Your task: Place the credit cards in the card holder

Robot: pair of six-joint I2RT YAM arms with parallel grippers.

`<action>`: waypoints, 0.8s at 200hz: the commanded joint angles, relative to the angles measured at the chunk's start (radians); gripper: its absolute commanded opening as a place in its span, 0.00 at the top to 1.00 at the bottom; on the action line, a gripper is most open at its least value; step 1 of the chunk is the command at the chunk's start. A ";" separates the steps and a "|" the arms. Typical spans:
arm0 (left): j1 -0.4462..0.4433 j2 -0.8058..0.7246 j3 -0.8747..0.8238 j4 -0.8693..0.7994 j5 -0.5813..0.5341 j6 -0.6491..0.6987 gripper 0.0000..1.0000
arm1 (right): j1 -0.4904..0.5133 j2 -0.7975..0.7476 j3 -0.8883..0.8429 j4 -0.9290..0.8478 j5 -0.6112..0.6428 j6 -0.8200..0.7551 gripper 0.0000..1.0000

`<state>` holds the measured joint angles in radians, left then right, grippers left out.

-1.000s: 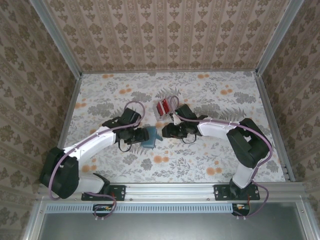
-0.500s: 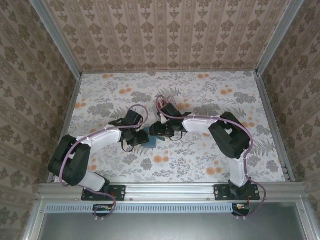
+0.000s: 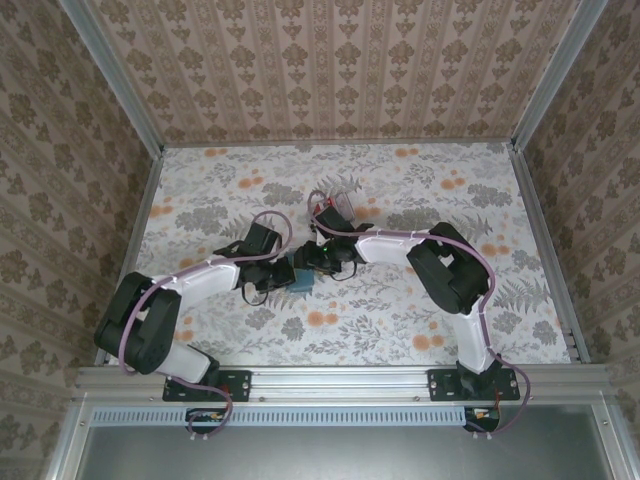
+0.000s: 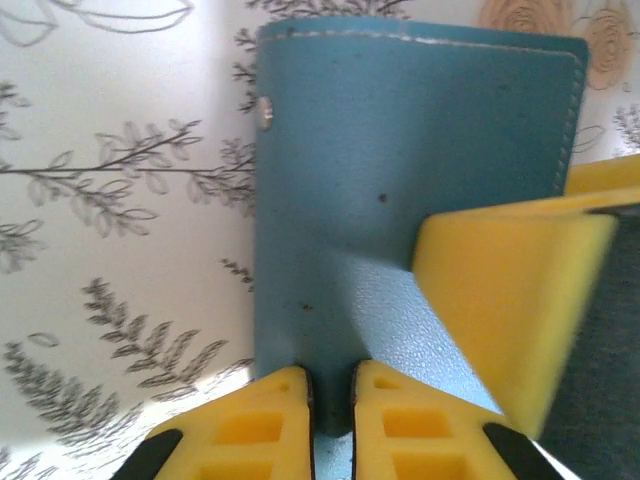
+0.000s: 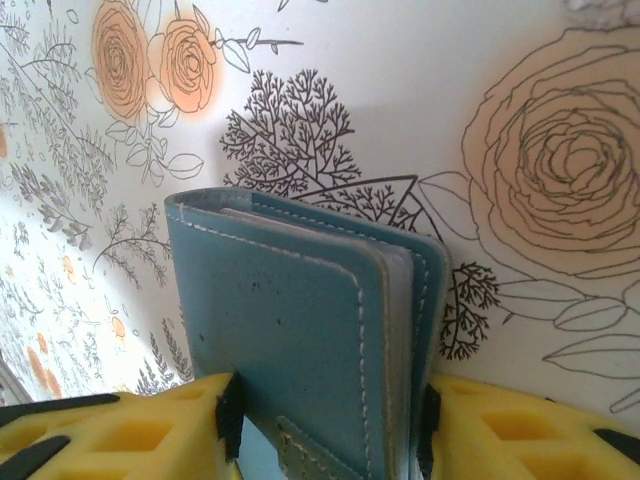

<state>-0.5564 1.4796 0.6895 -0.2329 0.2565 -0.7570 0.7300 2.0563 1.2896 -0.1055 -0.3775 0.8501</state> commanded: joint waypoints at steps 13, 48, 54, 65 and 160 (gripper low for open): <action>-0.021 0.096 -0.069 0.011 -0.034 0.014 0.91 | 0.086 0.046 -0.028 0.194 -0.065 0.041 0.74; -0.019 0.014 -0.064 -0.046 -0.072 0.016 0.89 | 0.067 -0.017 -0.052 0.119 -0.005 -0.046 0.87; -0.019 -0.007 -0.062 -0.065 -0.083 0.017 0.88 | 0.063 -0.033 -0.057 0.093 0.019 -0.075 0.87; -0.016 -0.062 -0.060 -0.100 -0.107 0.020 0.87 | 0.058 -0.067 -0.060 0.027 0.077 -0.142 0.89; 0.128 -0.369 -0.159 -0.159 -0.136 0.051 0.77 | 0.249 -0.307 -0.046 -0.412 0.985 -0.741 0.89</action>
<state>-0.4717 1.1175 0.5674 -0.3897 0.1204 -0.7387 0.8837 1.7401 1.2491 -0.4377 0.2722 0.3283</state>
